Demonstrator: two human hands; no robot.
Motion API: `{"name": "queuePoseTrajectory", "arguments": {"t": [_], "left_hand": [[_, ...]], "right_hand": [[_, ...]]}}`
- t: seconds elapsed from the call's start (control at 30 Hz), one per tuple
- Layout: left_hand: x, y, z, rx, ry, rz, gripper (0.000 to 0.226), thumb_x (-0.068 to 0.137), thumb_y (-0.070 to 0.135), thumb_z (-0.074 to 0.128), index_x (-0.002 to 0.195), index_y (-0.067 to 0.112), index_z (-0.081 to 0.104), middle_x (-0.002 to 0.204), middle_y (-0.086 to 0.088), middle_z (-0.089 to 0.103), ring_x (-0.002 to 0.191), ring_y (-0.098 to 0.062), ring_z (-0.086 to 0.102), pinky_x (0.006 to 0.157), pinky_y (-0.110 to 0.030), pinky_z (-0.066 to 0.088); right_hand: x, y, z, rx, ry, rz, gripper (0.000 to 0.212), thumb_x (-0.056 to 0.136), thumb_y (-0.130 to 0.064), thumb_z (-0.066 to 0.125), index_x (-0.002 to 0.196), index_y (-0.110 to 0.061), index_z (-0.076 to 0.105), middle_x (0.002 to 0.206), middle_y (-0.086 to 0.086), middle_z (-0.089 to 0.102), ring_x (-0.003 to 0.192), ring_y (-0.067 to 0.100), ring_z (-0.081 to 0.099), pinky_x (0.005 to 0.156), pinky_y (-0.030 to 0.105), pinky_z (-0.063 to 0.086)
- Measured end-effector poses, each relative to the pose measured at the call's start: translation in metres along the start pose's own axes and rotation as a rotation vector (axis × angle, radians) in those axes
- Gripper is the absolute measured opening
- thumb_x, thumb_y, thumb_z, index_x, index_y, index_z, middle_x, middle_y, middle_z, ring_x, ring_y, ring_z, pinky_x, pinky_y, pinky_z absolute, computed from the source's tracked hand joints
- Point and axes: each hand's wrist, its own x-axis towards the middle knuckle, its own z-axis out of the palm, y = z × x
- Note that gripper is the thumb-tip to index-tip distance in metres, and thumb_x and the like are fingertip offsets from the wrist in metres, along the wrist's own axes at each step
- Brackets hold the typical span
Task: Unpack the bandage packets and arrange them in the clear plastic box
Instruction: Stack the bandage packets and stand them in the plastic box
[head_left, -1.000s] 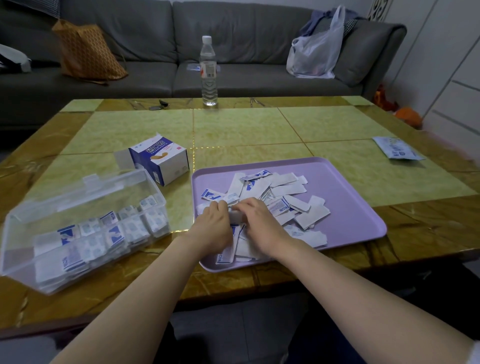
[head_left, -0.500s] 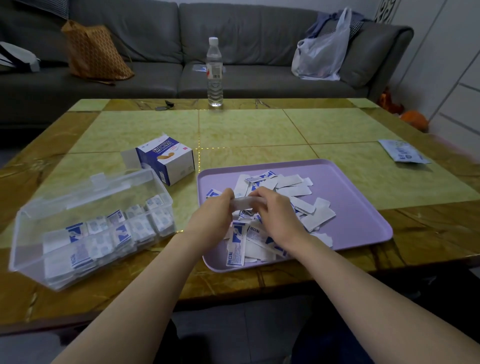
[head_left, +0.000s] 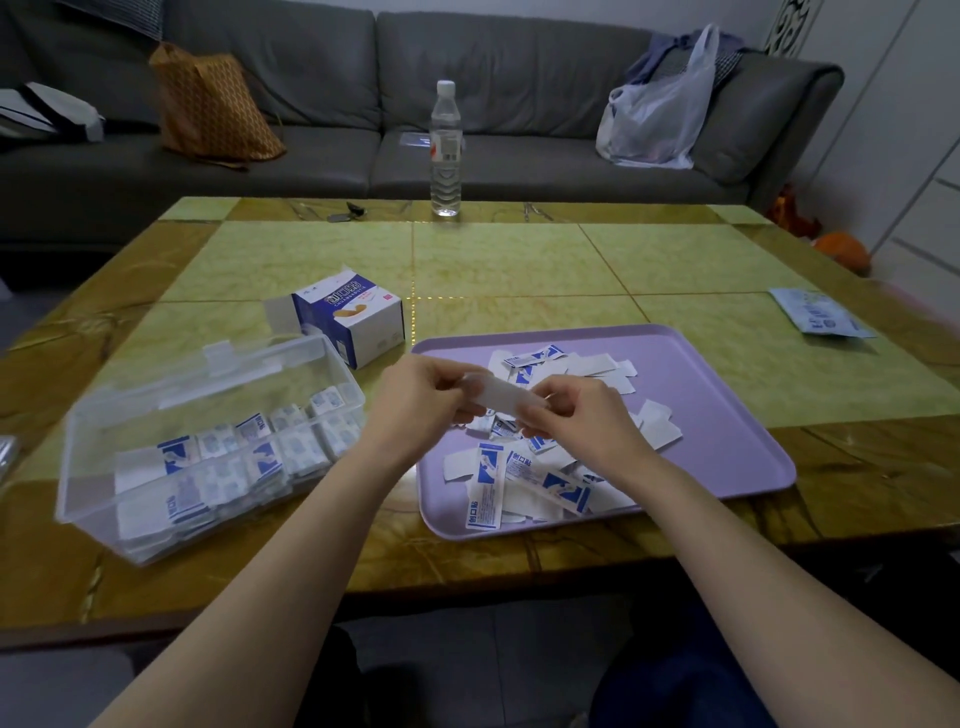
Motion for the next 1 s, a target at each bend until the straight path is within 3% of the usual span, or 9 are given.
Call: {"name": "queuePoseTrajectory", "arguments": {"t": [0.13, 0.23, 0.3, 0.37, 0.43, 0.5, 0.67, 0.8, 1.0], "left_hand": [[-0.011, 0.000, -0.007, 0.395, 0.099, 0.228, 0.019, 0.087, 0.005, 0.059, 0.098, 0.011, 0.074, 0.076, -0.008, 0.071, 0.069, -0.020, 0.066, 0.067, -0.035, 0.055], [-0.016, 0.004, -0.019, 0.227, 0.036, 0.150, 0.020, 0.087, -0.002, 0.058, 0.099, 0.006, 0.073, 0.080, -0.011, 0.072, 0.067, -0.016, 0.069, 0.058, -0.014, 0.053], [-0.019, 0.008, -0.026, 0.029, -0.031, 0.081, 0.019, 0.087, -0.002, 0.059, 0.100, 0.002, 0.072, 0.081, -0.013, 0.072, 0.066, -0.016, 0.070, 0.061, -0.015, 0.054], [-0.025, 0.008, -0.030, 0.013, -0.005, 0.103, 0.019, 0.087, -0.002, 0.060, 0.101, 0.004, 0.072, 0.078, -0.009, 0.071, 0.064, -0.013, 0.070, 0.060, -0.014, 0.054], [-0.031, 0.007, -0.032, 0.153, 0.094, 0.181, 0.022, 0.086, -0.002, 0.060, 0.099, 0.009, 0.073, 0.073, -0.003, 0.070, 0.062, -0.008, 0.068, 0.056, -0.013, 0.051], [-0.035, 0.004, -0.036, 0.253, 0.153, 0.239, 0.023, 0.085, -0.001, 0.060, 0.096, 0.013, 0.075, 0.071, -0.004, 0.071, 0.063, -0.009, 0.067, 0.063, -0.026, 0.054], [-0.044, -0.002, -0.056, 0.309, 0.093, 0.283, 0.020, 0.085, 0.000, 0.061, 0.089, 0.012, 0.076, 0.061, -0.007, 0.066, 0.064, -0.024, 0.064, 0.065, -0.040, 0.054], [-0.051, -0.007, -0.070, 0.392, 0.083, 0.305, 0.022, 0.084, -0.002, 0.061, 0.087, 0.015, 0.075, 0.058, 0.005, 0.062, 0.062, -0.016, 0.060, 0.065, -0.039, 0.052], [-0.067, -0.012, -0.100, 0.475, 0.226, 0.379, 0.020, 0.084, 0.006, 0.063, 0.093, 0.019, 0.075, 0.084, -0.001, 0.073, 0.078, -0.024, 0.064, 0.066, -0.040, 0.051]], "right_hand": [[-0.003, -0.002, 0.004, 0.002, -0.011, -0.027, 0.008, 0.084, -0.010, 0.067, 0.090, -0.013, 0.071, 0.070, -0.003, 0.071, 0.063, 0.003, 0.067, 0.070, 0.022, 0.056], [-0.003, -0.011, -0.001, 0.208, -0.049, 0.038, 0.019, 0.081, -0.004, 0.069, 0.100, -0.001, 0.070, 0.072, 0.004, 0.072, 0.063, 0.010, 0.069, 0.062, 0.017, 0.054], [-0.005, -0.016, -0.007, 0.405, -0.054, 0.077, 0.024, 0.079, -0.002, 0.069, 0.103, 0.001, 0.068, 0.076, 0.006, 0.073, 0.066, 0.018, 0.071, 0.060, 0.017, 0.054], [-0.008, -0.021, -0.008, 0.493, -0.055, 0.079, 0.028, 0.077, -0.002, 0.069, 0.105, 0.000, 0.067, 0.080, 0.008, 0.073, 0.067, 0.022, 0.072, 0.059, 0.017, 0.055], [-0.012, -0.026, -0.001, 0.460, -0.066, 0.045, 0.026, 0.077, -0.002, 0.069, 0.104, -0.001, 0.068, 0.079, 0.007, 0.073, 0.066, 0.021, 0.072, 0.060, 0.018, 0.055], [-0.014, -0.028, 0.008, 0.403, -0.074, 0.013, 0.018, 0.079, 0.000, 0.068, 0.095, -0.007, 0.070, 0.074, 0.005, 0.073, 0.065, 0.018, 0.071, 0.060, 0.018, 0.056], [-0.018, -0.027, 0.029, 0.183, -0.080, -0.081, 0.014, 0.080, -0.004, 0.069, 0.083, -0.018, 0.070, 0.080, 0.004, 0.073, 0.071, 0.009, 0.069, 0.071, 0.019, 0.056], [-0.024, -0.031, 0.049, 0.024, -0.057, -0.194, 0.013, 0.082, -0.012, 0.069, 0.085, -0.025, 0.069, 0.083, -0.010, 0.070, 0.076, -0.001, 0.064, 0.075, 0.014, 0.050], [-0.028, -0.069, 0.079, -0.056, -0.007, -0.459, 0.015, 0.083, -0.020, 0.067, 0.096, -0.014, 0.072, 0.084, -0.011, 0.068, 0.079, -0.003, 0.062, 0.072, 0.009, 0.046]]}}
